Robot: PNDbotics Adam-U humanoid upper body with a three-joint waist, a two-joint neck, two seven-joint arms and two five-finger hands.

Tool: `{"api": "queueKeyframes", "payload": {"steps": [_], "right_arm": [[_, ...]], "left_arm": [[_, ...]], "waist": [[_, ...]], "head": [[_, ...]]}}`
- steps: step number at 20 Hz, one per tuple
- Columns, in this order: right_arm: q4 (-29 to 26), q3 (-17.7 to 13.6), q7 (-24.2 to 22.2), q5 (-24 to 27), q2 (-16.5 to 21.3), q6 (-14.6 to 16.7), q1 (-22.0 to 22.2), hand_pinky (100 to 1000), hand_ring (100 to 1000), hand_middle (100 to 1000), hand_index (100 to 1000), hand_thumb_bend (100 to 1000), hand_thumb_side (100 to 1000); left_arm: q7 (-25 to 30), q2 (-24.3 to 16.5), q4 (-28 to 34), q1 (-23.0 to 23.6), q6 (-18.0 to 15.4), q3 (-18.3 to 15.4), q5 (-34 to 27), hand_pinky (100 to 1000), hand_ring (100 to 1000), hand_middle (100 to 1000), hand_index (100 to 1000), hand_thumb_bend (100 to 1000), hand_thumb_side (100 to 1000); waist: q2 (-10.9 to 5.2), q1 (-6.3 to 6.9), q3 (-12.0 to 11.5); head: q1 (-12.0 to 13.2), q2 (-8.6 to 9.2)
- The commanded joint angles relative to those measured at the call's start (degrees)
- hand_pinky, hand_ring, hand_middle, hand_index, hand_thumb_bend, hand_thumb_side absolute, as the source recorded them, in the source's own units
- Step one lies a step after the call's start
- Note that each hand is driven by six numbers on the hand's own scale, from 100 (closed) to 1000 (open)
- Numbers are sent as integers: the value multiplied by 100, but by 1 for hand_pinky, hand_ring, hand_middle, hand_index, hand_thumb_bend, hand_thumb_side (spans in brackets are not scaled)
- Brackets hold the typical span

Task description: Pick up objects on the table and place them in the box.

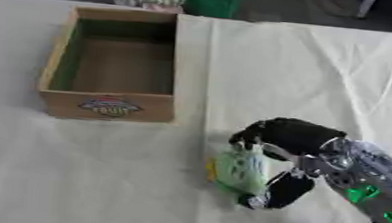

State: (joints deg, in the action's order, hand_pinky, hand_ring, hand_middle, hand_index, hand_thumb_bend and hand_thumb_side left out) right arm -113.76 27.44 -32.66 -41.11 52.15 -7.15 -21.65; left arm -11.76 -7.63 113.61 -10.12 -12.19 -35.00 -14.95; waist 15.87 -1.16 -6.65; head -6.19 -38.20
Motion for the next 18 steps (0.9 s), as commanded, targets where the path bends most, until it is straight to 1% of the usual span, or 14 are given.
{"api": "queueKeyframes", "payload": {"steps": [1,3,6,9,11,13,14,16,17,18], "right_arm": [[-83,-12,24,-267,68,135,-60,855,832,617,827,465,453],[-83,32,-11,-307,40,193,-86,845,816,559,756,450,445],[-83,74,-58,-212,5,201,-101,833,787,476,660,392,424],[-83,93,-108,-11,-15,159,-108,826,766,451,640,338,369],[-83,96,-159,106,-31,124,-118,824,749,430,623,279,338],[-83,88,-171,223,-49,89,-128,822,735,415,608,181,295],[-83,80,-165,297,-57,63,-134,818,723,408,600,109,269],[-83,44,-111,467,-63,-9,-156,813,713,405,595,100,237],[-83,10,-68,562,-67,-49,-173,808,698,400,592,100,178],[-83,-36,-10,673,-63,-86,-197,807,693,398,589,100,159]], "left_arm": [[35,-123,98,-28,-11,24,-31,754,526,518,705,100,568],[45,-119,98,-28,-11,24,-35,754,527,518,705,100,567],[59,-117,98,-28,-16,22,-36,754,527,519,704,100,568],[62,-119,98,-39,-18,23,-40,753,527,519,704,100,569],[64,-120,98,-45,-17,24,-39,753,527,519,703,100,569],[62,-123,98,-48,-18,24,-38,753,528,519,703,100,569],[60,-125,98,-49,-20,24,-37,753,528,519,703,100,569],[55,-126,98,-52,-20,23,-36,753,528,519,703,100,570],[55,-127,98,-53,-19,24,-34,753,528,520,704,100,570],[56,-128,98,-54,-18,24,-32,753,528,520,704,100,570]], "waist": [[-95,8,-4],[-93,8,-12],[-91,12,-25],[-90,8,-31],[-91,7,-35],[-94,10,-41],[-95,11,-43],[-97,10,-44],[-98,9,-41],[-99,8,-38]], "head": [[-3,4],[-8,-1],[-10,-6],[-5,1],[-6,10],[-4,17],[-3,20],[0,25],[4,24],[8,26]]}}
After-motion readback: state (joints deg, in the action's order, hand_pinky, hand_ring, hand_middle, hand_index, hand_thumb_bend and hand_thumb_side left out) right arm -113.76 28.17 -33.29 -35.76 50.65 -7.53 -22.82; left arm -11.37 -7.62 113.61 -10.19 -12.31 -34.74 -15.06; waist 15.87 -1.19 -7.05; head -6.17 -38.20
